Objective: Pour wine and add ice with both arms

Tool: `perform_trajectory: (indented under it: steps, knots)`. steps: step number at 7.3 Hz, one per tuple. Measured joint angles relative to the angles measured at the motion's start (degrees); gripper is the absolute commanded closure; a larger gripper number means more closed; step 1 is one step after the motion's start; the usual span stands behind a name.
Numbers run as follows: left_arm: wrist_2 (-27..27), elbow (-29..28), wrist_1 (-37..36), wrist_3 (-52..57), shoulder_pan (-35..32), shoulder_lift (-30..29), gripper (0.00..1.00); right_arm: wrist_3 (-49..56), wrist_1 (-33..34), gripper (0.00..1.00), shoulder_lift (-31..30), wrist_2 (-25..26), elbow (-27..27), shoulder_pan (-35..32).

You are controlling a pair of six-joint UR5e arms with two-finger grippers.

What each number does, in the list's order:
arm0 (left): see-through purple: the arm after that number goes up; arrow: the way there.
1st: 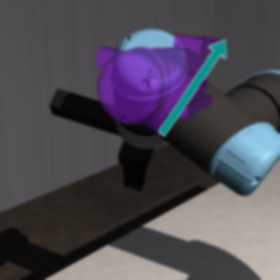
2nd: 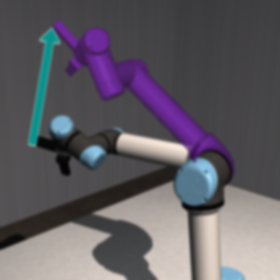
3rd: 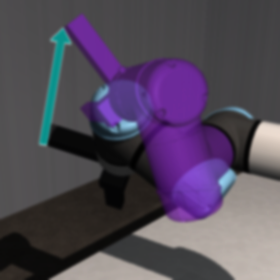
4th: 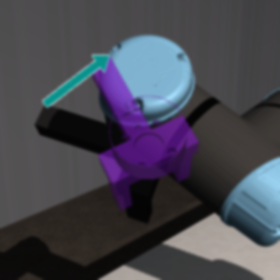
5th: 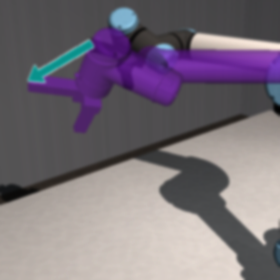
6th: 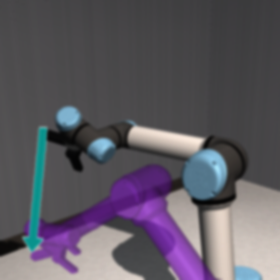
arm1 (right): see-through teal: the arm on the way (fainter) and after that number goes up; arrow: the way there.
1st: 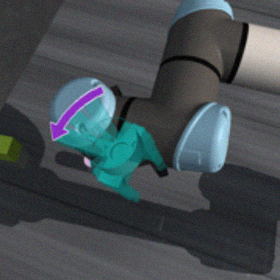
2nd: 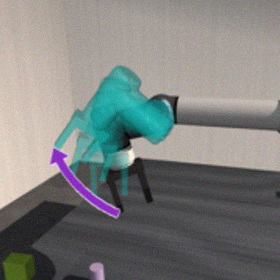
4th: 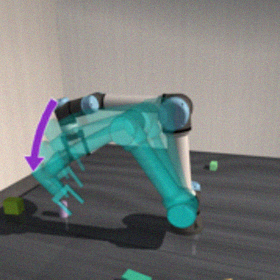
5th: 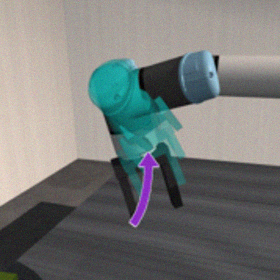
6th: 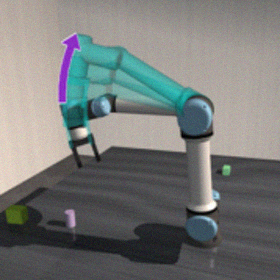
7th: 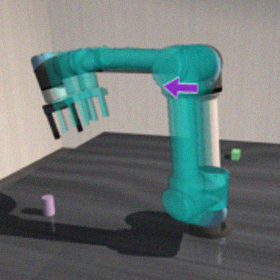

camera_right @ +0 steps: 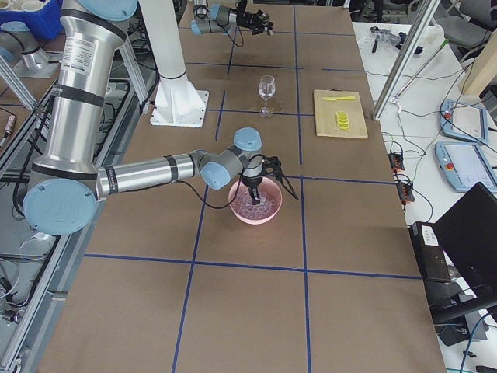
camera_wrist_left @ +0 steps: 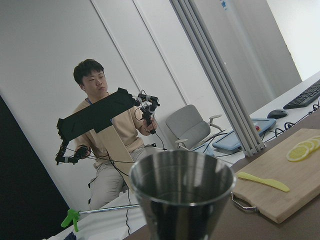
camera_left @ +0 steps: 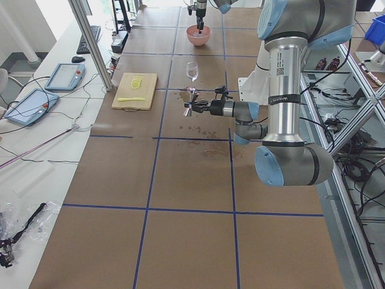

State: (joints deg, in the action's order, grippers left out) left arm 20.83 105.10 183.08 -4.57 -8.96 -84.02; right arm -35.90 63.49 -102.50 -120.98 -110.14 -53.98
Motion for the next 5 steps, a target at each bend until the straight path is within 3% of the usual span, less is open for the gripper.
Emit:
perform_trajectory:
  steps: [5]
  knots:
    - [0.0,-0.25,0.0,0.0,0.0,0.0,1.0,-6.15,6.4,0.08,4.42,0.05,1.27,-0.61]
